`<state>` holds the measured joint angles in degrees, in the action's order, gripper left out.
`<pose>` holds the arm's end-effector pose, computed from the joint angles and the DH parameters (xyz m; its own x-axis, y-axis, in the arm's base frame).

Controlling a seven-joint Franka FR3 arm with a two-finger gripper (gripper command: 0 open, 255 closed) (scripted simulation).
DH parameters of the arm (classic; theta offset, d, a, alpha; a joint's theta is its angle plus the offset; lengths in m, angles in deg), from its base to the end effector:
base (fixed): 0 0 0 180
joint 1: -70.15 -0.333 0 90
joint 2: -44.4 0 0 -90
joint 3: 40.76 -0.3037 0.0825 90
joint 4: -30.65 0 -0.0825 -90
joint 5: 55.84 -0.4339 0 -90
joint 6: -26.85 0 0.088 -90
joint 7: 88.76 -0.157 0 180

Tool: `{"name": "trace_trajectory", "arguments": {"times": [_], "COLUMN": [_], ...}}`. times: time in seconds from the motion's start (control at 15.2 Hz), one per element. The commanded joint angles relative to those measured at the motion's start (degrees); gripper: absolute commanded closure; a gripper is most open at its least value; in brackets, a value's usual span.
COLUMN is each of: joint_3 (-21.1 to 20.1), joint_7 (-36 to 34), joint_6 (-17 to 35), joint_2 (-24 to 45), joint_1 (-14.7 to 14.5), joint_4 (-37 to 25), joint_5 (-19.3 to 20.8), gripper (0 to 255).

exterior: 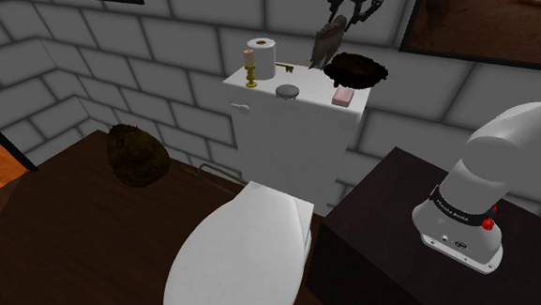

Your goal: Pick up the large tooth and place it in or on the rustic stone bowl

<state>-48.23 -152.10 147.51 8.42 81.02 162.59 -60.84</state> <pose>0.4754 -0.0150 0.5555 0.3230 -0.9297 0.1768 -0.8513 -0.3671 -0.3750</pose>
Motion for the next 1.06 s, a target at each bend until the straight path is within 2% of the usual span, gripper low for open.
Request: {"name": "trace_trajectory", "arguments": {"times": [0.0,0.2,0.73,0.79,0.86,0.99], "joint_3": [2.22,5.02,4.86,4.92,4.92,3.89], "joint_7": [2.40,5.30,5.59,5.60,5.60,-16.19], "joint_6": [-1.28,-2.89,2.99,2.18,2.18,-6.61], "joint_2": [-2.80,-6.17,-6.95,-6.92,-6.92,-2.10], "joint_1": [0.25,0.77,0.62,0.65,0.65,8.53], "joint_4": [1.77,3.72,10.38,9.55,9.55,4.54], "joint_5": [0.10,0.57,0.26,0.31,0.31,-6.60], "gripper": [255,255,255,255,0,0]}}
